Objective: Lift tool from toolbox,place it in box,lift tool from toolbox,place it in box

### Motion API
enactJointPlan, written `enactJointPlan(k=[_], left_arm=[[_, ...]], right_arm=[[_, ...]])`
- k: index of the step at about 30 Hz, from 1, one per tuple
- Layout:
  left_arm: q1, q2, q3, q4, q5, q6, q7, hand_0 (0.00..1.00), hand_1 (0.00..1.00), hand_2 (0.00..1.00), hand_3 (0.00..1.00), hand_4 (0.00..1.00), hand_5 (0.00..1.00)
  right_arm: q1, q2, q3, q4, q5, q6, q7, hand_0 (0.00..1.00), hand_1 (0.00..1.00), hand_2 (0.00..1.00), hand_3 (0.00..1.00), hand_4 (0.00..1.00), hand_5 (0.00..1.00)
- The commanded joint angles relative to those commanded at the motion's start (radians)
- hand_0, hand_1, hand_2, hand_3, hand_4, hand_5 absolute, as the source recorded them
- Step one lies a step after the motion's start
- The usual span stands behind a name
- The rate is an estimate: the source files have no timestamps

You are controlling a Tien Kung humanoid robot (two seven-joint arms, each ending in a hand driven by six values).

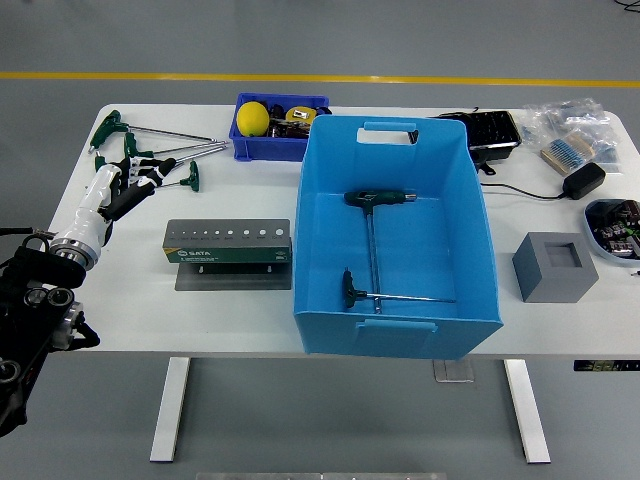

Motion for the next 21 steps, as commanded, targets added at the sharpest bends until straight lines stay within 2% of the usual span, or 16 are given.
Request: enactJointPlan(k=[10, 11, 21], left_arm=[[-0.01, -0.011, 0.021, 0.077, 0.002, 0.007, -0.077, 0.719, 0.731, 0.75, 0.657, 0.943, 0.748], [-0.012, -0.011, 0.025, 0.082, 0.002, 0.007, -0.081, 0.763, 0.779, 0.787, 0.664, 0.943, 0.753], [-0.051, -0.017, 0.063, 0.169, -0.031, -0.028, -0.099, 0.79, 0.8, 0.795, 0.669, 0.941, 0.769]], right_arm=[[-0.002, 0.001, 0.007, 0.001, -0.005, -0.001, -0.001, 0.725, 0.708, 0.75, 0.678, 0.951, 0.789], [-0.002, 0.001, 0.005, 0.001, -0.004, -0.001, -0.001, 0.725, 0.708, 0.749, 0.678, 0.948, 0.79], [0.002, 0.001, -0.002, 0.001, -0.003, -0.001, -0.002, 0.725, 0.707, 0.749, 0.677, 0.947, 0.789]])
